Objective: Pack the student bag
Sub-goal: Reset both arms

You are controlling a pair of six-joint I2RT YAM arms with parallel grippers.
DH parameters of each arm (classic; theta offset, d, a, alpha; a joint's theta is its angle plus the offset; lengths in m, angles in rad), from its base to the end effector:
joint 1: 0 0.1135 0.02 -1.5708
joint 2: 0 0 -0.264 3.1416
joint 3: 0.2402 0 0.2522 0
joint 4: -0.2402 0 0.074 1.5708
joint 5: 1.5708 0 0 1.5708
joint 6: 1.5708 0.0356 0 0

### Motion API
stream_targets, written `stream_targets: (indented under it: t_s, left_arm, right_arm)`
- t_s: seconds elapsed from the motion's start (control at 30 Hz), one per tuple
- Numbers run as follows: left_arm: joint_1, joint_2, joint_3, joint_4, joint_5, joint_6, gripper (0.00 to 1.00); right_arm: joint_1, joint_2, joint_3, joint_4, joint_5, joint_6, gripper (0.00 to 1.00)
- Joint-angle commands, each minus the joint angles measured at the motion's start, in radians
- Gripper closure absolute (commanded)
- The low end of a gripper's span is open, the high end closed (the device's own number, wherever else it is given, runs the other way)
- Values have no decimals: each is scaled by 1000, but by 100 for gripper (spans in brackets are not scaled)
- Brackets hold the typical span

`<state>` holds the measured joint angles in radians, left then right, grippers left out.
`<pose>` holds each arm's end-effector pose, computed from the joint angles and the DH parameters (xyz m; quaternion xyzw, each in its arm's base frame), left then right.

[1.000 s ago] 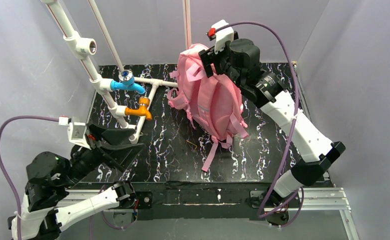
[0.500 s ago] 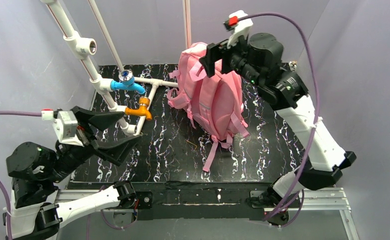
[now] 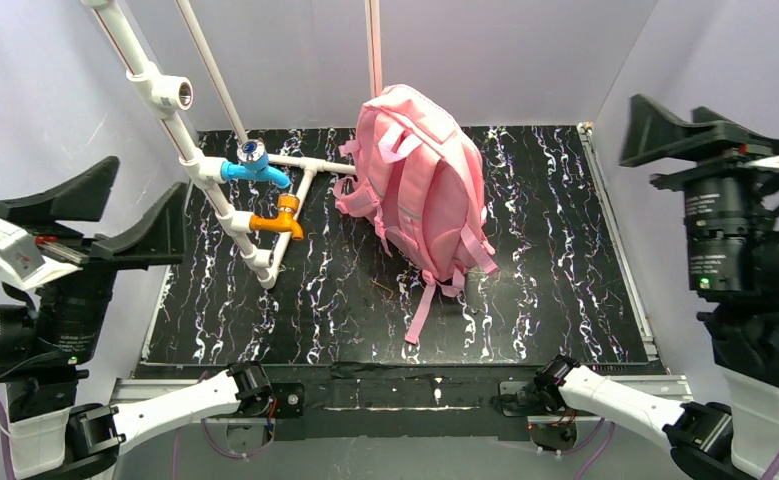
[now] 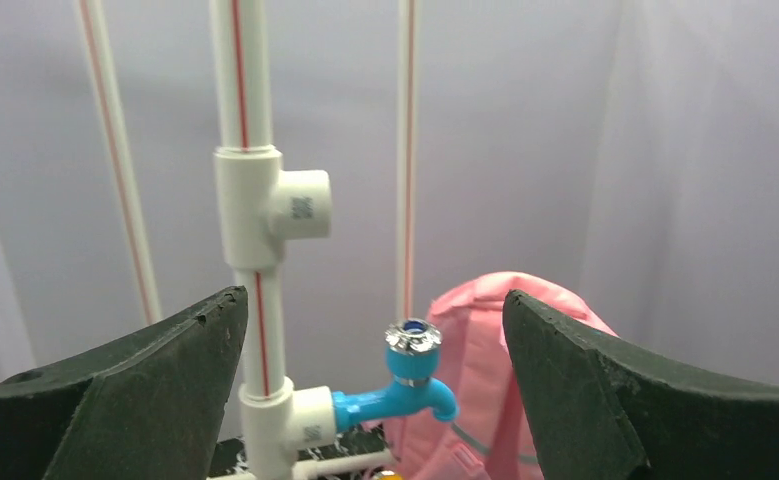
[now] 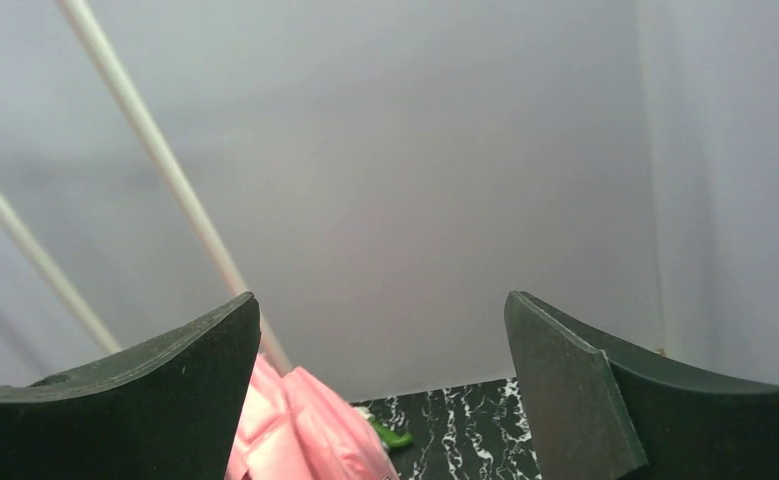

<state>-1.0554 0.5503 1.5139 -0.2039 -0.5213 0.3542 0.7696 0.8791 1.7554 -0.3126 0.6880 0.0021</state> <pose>-0.0035 0.0422 0.5592 0.0666 0.4438 -0.2095 0.8688 0.0503 0.0172 0.5977 0.1038 0.5318 0.1595 0.8252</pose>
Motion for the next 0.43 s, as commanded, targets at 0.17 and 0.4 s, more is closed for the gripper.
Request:
stream_targets:
  t_s: [0.17,0.4]
  left_arm:
    - [2,-17,1,107,-124,130,2]
    - [1,-46,-31,55,-161,88,2]
  right_arm:
    - [0,-28,-15,-116,208,22,2]
    - [-1,-40,-68,-112,195,48,2]
